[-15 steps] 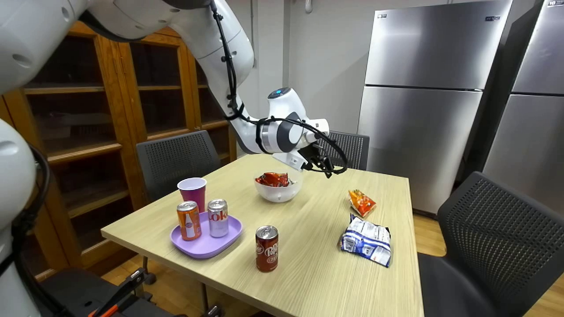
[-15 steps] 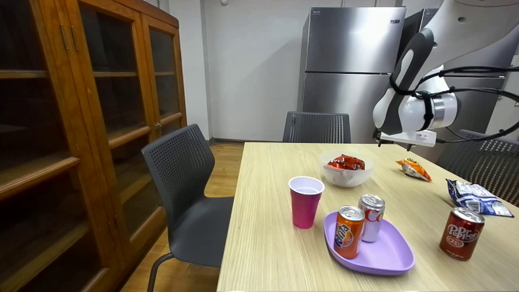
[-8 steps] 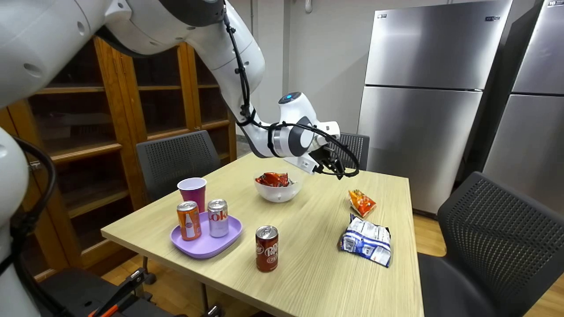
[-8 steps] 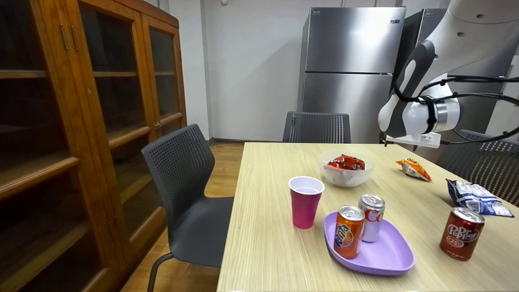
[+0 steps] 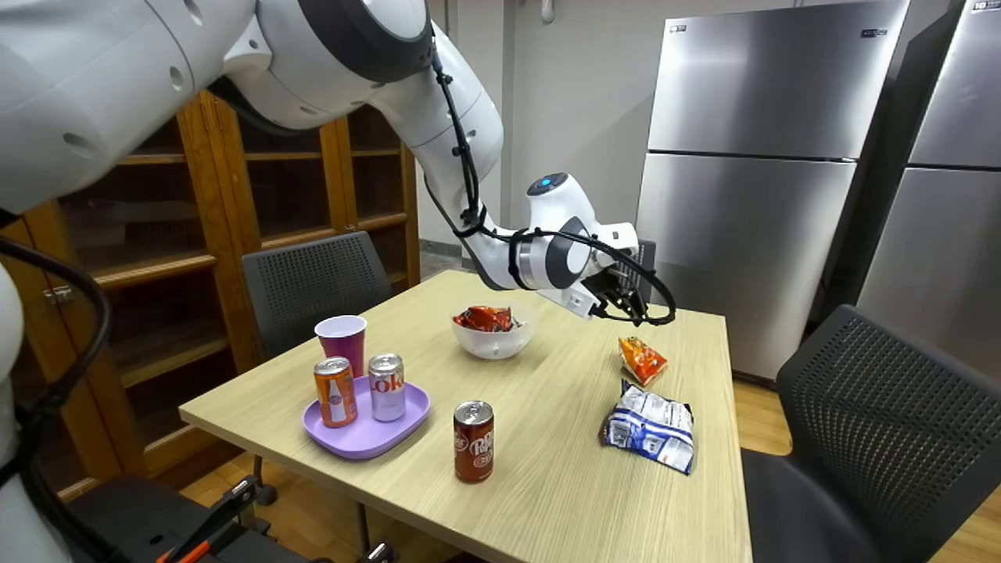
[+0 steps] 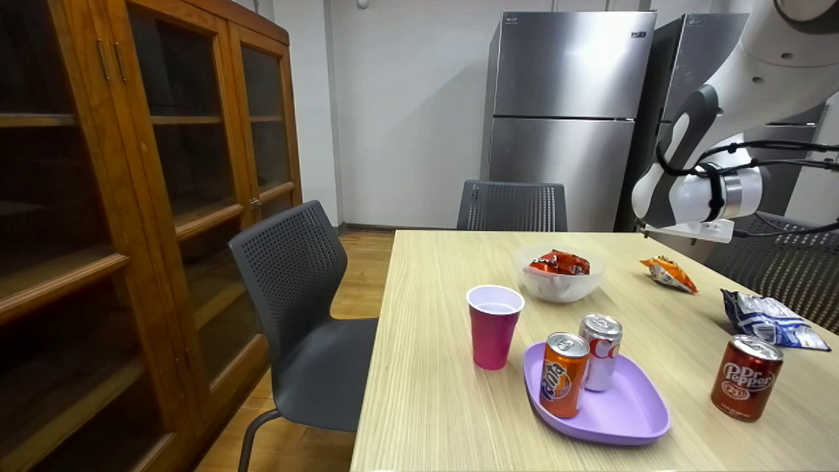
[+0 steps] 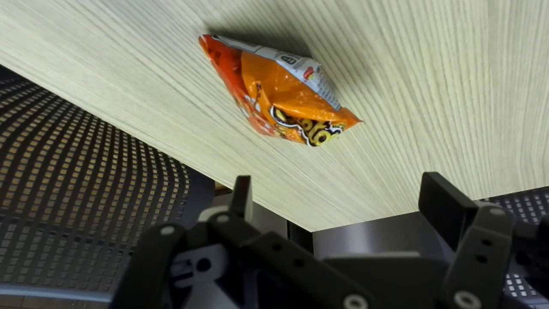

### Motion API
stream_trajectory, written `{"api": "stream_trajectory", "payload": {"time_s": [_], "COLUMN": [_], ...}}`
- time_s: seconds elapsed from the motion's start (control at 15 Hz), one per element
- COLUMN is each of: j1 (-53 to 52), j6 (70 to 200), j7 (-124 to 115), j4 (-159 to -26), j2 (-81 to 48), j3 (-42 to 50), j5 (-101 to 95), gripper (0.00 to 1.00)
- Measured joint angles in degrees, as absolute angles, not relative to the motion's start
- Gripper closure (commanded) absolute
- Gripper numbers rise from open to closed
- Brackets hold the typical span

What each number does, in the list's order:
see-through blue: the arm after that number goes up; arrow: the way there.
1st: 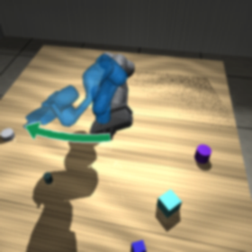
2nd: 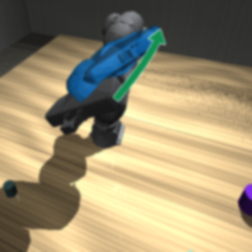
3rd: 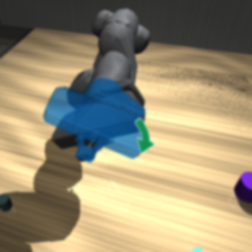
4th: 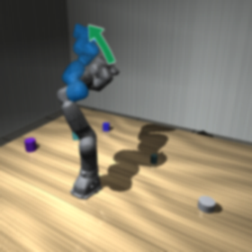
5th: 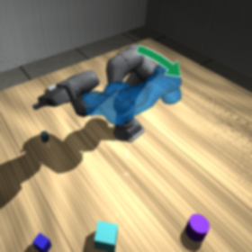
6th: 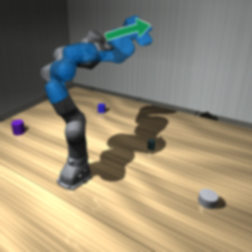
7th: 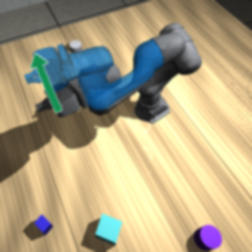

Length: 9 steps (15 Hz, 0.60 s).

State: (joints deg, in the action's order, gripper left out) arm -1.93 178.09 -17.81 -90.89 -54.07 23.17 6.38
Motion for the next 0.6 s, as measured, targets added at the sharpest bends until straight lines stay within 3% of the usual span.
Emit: {"api": "stream_trajectory", "payload": {"time_s": [0.6], "j1": [4.6], "j6": [172.5], "j7": [-17.3], "j4": [-80.5], "j2": [-60.3], "j3": [21.4], "j5": [6.4], "gripper": [0.0]}}
